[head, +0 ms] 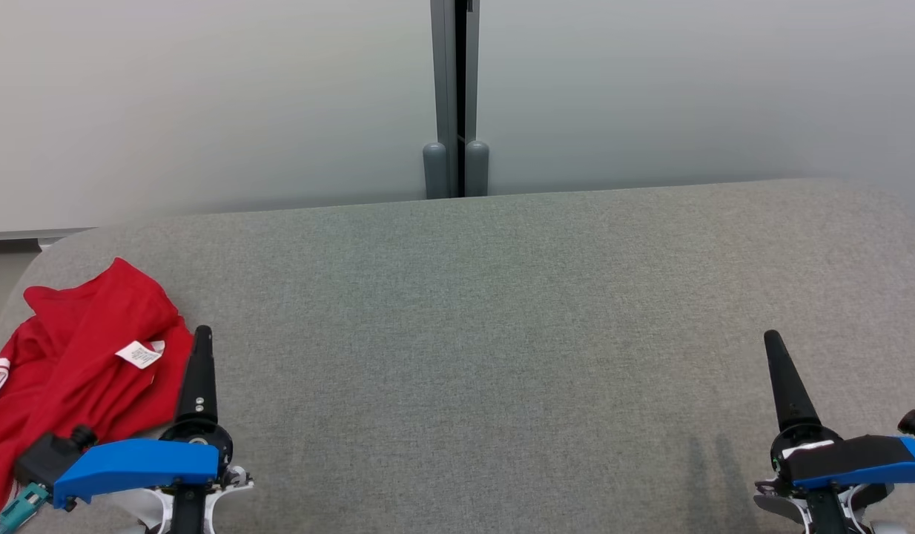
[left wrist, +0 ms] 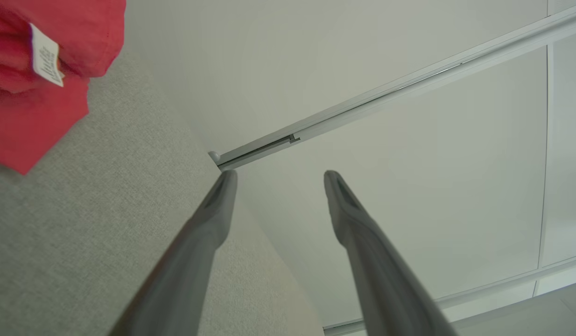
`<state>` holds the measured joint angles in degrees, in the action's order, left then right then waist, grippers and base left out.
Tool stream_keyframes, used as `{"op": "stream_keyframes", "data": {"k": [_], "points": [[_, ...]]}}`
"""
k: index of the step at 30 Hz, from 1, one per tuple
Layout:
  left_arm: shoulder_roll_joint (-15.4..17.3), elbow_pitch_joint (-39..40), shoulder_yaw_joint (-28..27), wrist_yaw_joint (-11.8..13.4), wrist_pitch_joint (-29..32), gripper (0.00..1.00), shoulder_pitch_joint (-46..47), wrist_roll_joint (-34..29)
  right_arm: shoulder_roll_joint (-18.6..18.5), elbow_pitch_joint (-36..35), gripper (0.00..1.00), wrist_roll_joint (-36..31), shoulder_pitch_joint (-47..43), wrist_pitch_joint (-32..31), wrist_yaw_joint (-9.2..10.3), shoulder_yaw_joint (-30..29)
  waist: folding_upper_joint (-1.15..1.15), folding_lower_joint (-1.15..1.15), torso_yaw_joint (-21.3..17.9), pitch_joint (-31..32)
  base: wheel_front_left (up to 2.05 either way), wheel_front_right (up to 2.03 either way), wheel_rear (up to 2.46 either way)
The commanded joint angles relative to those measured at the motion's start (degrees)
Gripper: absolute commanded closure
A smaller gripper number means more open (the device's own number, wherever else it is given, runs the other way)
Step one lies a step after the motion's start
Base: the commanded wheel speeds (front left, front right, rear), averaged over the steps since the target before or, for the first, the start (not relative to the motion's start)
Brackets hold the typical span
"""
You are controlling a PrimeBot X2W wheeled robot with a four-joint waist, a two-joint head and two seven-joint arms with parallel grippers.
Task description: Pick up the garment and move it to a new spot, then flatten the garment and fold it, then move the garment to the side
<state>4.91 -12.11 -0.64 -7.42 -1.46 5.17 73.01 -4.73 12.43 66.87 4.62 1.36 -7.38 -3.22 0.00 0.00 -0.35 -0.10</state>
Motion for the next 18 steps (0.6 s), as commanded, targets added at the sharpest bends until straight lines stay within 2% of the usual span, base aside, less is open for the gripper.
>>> {"op": "stream_keyframes", "data": {"k": [1, 18], "points": [[0.89, 0.44, 0.85, -0.04, -0.75, 0.0, 1.65, -3.0, -0.86, -1.28, 0.0, -3.49, 1.92, 0.85, -0.07, 0.18, 0.0, 0.0, -0.05, 0.03, 0.0, 0.0, 0.0], [3.78, -1.23, 4.57, 0.59, -3.88, 0.0, 2.66, -20.91, -1.5, -2.18, 0.0, -23.45, 1.97, 3.17, -0.09, 0.26, 0.0, 0.0, -0.13, 0.41, 0.0, 0.0, 0.0]]}}
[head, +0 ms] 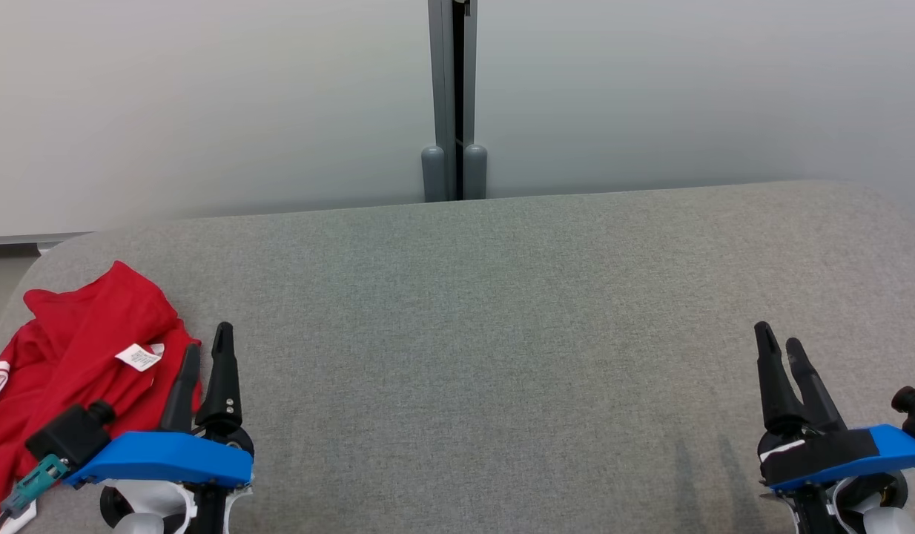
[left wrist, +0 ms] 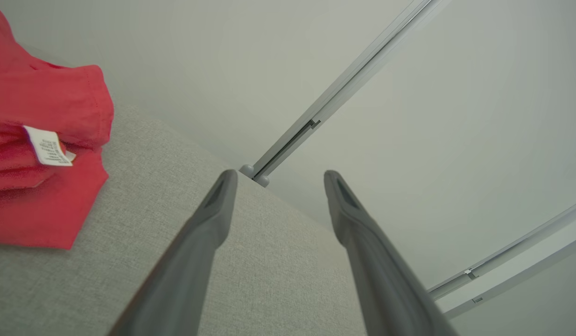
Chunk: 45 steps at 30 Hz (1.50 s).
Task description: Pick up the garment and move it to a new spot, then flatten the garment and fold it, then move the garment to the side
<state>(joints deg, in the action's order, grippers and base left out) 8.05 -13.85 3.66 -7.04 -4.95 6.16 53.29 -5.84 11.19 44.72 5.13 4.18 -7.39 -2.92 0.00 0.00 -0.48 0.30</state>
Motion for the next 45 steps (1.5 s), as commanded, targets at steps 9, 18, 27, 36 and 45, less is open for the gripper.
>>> {"op": "stream_keyframes", "data": {"k": [9, 18, 27, 36, 45], "points": [[2.22, -0.78, 2.29, 1.05, -1.96, 0.0, 2.19, -8.94, -0.13, -1.65, 0.0, -9.4, 1.27, 0.65, -0.09, 0.02, 0.0, 0.0, 0.05, 0.12, 0.0, 0.0, 0.0], [3.3, -2.23, 4.07, 1.25, -2.79, 0.0, 2.44, -13.73, 0.07, -2.35, 0.0, -16.15, 0.6, 0.54, -0.1, 0.07, 0.0, 0.0, 0.02, 0.38, 0.0, 0.0, 0.0], [4.4, -3.01, 5.71, 1.66, -3.35, 0.0, 2.6, -17.99, 0.05, -2.48, 0.0, -21.92, 0.05, 0.4, -0.11, 0.6, 0.0, 0.0, -0.06, 0.55, 0.0, 0.0, 0.0], [5.25, -4.01, 7.16, 2.45, -3.89, 0.0, 2.52, -21.86, 0.31, -2.54, 0.0, -26.39, -0.31, 0.22, -0.12, 0.82, 0.0, 0.0, 0.11, 0.83, 0.0, 0.0, 0.0], [5.89, -4.91, 7.79, 3.3, -4.52, 0.0, 1.87, -24.66, 0.46, -2.2, 0.0, -29.73, -0.55, 0.73, -0.13, 1.29, 0.0, 0.0, 0.08, 1.1, 0.0, 0.0, 0.0]]}}
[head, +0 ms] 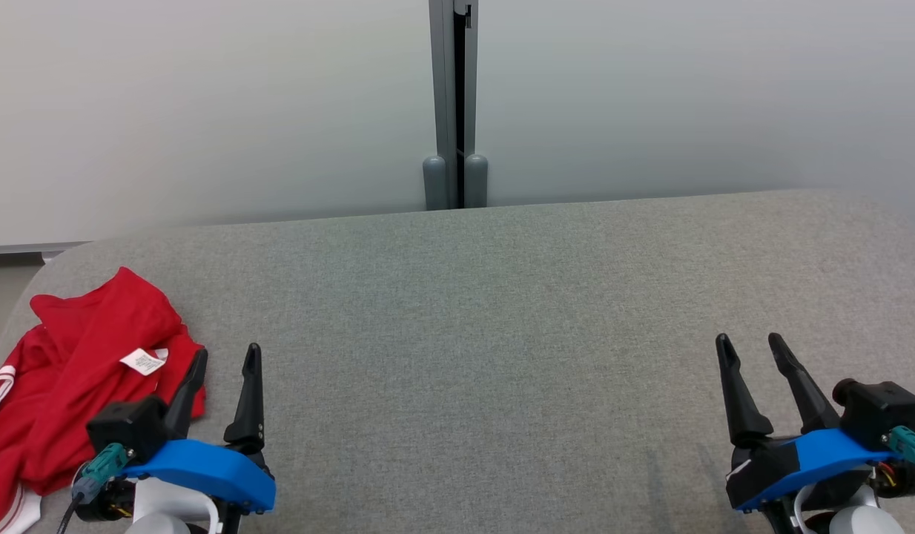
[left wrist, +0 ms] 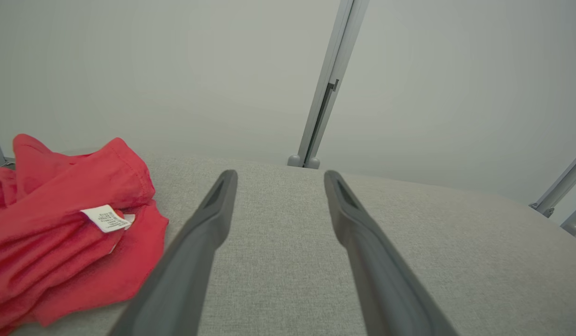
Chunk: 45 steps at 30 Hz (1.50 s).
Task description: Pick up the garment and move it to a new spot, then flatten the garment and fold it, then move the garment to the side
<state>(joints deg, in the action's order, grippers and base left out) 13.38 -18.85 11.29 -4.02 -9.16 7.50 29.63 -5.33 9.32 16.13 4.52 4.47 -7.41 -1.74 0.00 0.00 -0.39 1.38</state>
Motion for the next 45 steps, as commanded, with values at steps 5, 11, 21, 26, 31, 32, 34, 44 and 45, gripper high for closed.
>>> {"op": "stream_keyframes", "data": {"k": [5, 11, 21, 26, 31, 32, 34, 44, 45], "points": [[0.83, -0.13, 0.5, 0.89, -0.72, 0.0, 0.28, -2.37, 0.15, -0.2, 0.0, -2.82, -0.22, 0.59, -0.11, 0.22, 0.0, 0.0, -0.04, 0.15, 0.0, 0.0, 0.0], [1.26, -0.57, 0.86, 1.18, -1.15, 0.0, 0.07, -3.72, 0.37, 0.02, 0.0, -4.97, -0.44, 0.89, -0.11, -0.09, 0.0, 0.0, -0.05, 0.27, 0.0, 0.0, 0.0], [1.51, -1.71, 1.48, 1.92, -1.78, 0.0, -0.68, -5.55, 0.93, 0.7, 0.0, -7.31, -0.72, 1.65, -0.09, -0.49, 0.0, 0.0, -0.17, 0.49, 0.0, 0.0, 0.0], [1.73, -2.04, 1.87, 2.2, -2.1, 0.0, -0.93, -6.58, 1.02, 0.82, 0.0, -8.67, -0.55, 1.9, -0.09, -0.53, 0.0, 0.0, -0.21, 0.55, 0.0, 0.0, 0.0], [2.0, -2.4, 2.33, 2.65, -2.25, 0.0, -0.87, -7.73, 1.29, 1.04, 0.0, -9.81, -0.66, 2.37, -0.09, -0.97, 0.0, 0.0, -0.17, 0.67, 0.0, 0.0, 0.0], [2.01, -2.47, 2.35, 2.58, -2.19, 0.0, -0.88, -7.7, 1.36, 1.07, 0.0, -9.55, -0.67, 2.41, -0.09, -1.0, 0.0, 0.0, -0.14, 0.68, 0.0, 0.0, 0.0], [1.94, -2.51, 2.3, 2.66, -2.13, 0.0, -0.9, -7.21, 1.49, 1.2, 0.0, -9.03, -0.75, 2.39, -0.09, -1.07, 0.0, 0.0, -0.09, 0.71, 0.0, 0.0, 0.0], [1.91, -2.89, 2.21, 3.17, -2.37, 0.0, -0.82, -6.42, 1.76, 1.38, 0.0, -8.02, -0.75, 2.53, -0.09, -1.47, 0.0, 0.0, 0.35, 0.73, 0.0, 0.0, 0.0], [1.88, -2.91, 2.16, 3.33, -2.41, 0.0, -0.68, -6.34, 1.77, 1.33, 0.0, -7.98, -0.79, 2.56, -0.09, -1.52, 0.0, 0.0, 0.61, 0.7, 0.0, 0.0, 0.0]]}}
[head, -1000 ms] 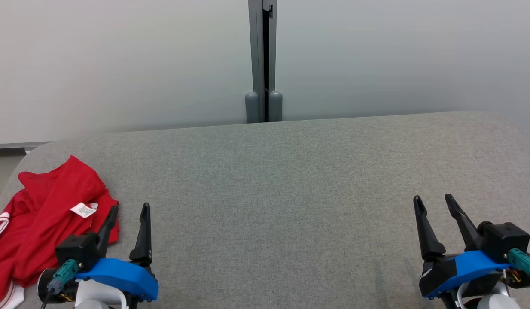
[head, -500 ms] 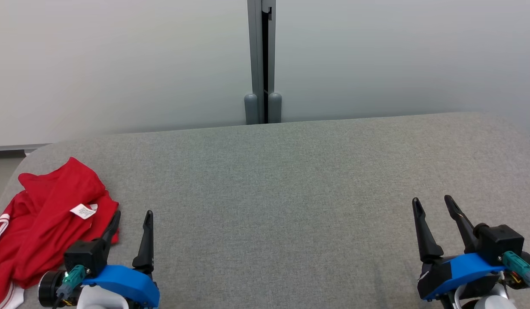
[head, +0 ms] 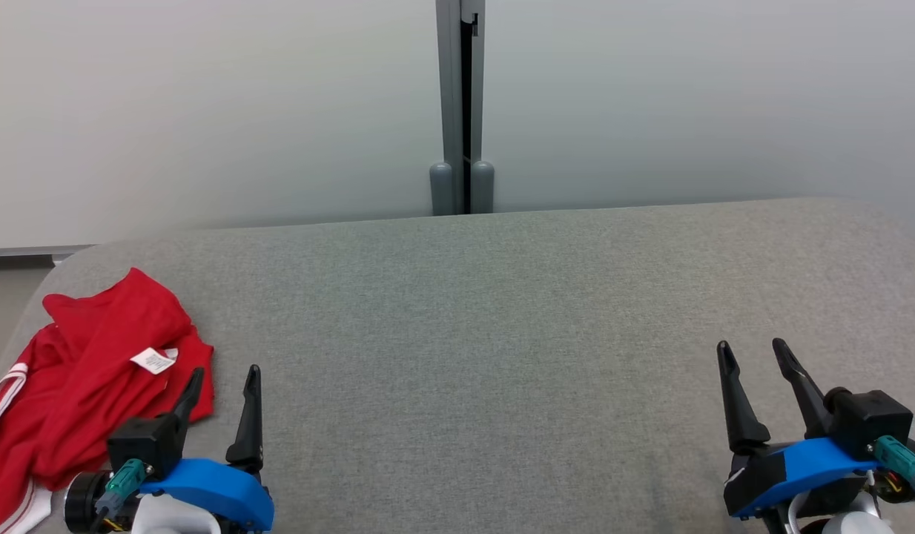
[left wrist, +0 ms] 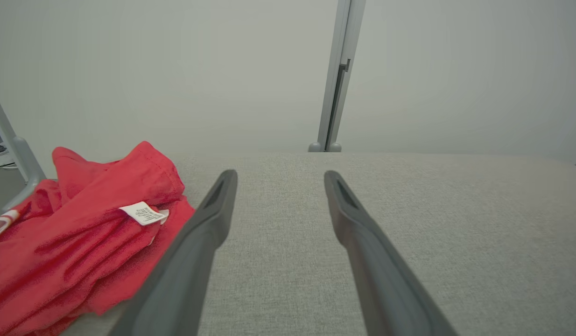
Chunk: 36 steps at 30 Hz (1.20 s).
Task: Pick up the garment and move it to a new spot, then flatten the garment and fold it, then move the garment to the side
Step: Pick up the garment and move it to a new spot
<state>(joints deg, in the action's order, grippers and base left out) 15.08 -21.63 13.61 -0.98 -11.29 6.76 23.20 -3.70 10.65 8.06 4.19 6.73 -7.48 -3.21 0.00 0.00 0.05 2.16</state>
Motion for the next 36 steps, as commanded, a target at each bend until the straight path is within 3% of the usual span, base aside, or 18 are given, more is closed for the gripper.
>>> {"op": "stream_keyframes", "data": {"k": [1, 22, 36], "points": [[0.18, -0.14, -0.21, 0.44, -0.4, 0.0, 0.29, 0.1, 0.04, -0.15, 0.0, 0.03, -0.55, 0.33, -0.02, -0.2, 0.0, 0.0, 0.6, -0.14, 0.0, 0.0, 0.0], [1.13, 1.36, -4.24, 3.88, -2.85, 0.0, 1.07, 1.61, -0.83, -6.36, 0.0, 0.94, -0.29, -1.42, -0.02, 2.64, 0.0, 0.0, 17.99, -1.41, 0.0, 0.0, 0.0], [1.61, 3.13, -5.88, 5.15, -3.53, 0.0, -0.29, 1.98, -0.58, -7.46, 0.0, 0.55, -0.28, -1.97, -0.02, 3.12, 0.0, 0.0, 22.65, -2.2, 0.0, 0.0, 0.0]]}}
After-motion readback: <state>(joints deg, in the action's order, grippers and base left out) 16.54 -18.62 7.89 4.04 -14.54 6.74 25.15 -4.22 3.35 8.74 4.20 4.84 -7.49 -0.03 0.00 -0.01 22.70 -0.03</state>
